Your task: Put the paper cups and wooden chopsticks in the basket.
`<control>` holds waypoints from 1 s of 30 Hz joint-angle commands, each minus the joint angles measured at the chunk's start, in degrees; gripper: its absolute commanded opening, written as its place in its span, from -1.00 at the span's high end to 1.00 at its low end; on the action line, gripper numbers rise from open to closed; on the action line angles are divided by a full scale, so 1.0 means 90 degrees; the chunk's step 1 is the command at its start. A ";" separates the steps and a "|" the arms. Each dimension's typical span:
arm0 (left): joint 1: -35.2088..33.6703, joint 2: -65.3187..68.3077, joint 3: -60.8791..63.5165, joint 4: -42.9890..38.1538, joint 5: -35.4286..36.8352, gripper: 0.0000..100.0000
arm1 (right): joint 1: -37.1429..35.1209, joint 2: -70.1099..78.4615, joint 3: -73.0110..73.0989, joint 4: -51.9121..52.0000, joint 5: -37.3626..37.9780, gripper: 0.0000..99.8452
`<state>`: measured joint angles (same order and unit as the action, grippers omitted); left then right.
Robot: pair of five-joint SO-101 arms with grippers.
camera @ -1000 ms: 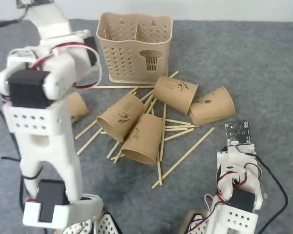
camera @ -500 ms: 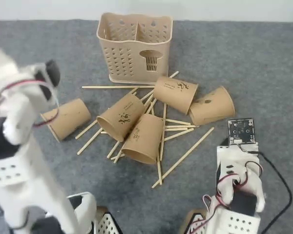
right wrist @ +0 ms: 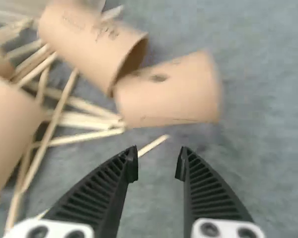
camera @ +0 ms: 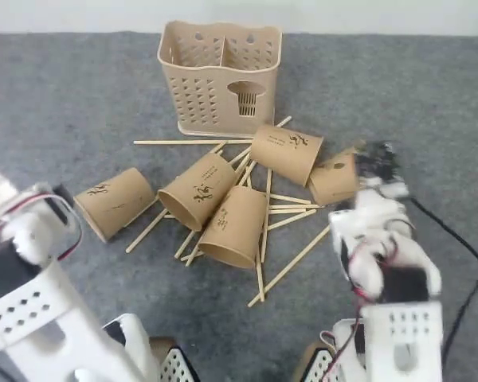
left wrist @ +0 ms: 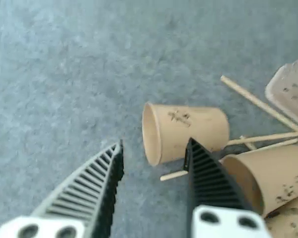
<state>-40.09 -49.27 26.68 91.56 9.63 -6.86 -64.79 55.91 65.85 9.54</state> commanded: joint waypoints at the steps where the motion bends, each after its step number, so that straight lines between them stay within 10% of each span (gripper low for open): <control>1: -0.0400 -0.0293 0.0708 -0.0293 -0.0195 0.61 | -0.0747 0.0366 -0.0400 0.0024 -0.0205 0.72; 13: 0.0068 -0.0332 0.3101 -0.2608 0.0283 0.61 | -0.1275 0.0357 0.0811 -0.1216 0.0137 0.72; 30: 0.0352 0.2442 0.2369 -0.3604 0.0596 0.61 | -0.2388 0.1441 -0.0459 -0.0415 -0.0127 0.60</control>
<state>-37.98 -34.59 52.44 61.49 13.67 -27.52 -51.96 53.10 62.59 9.01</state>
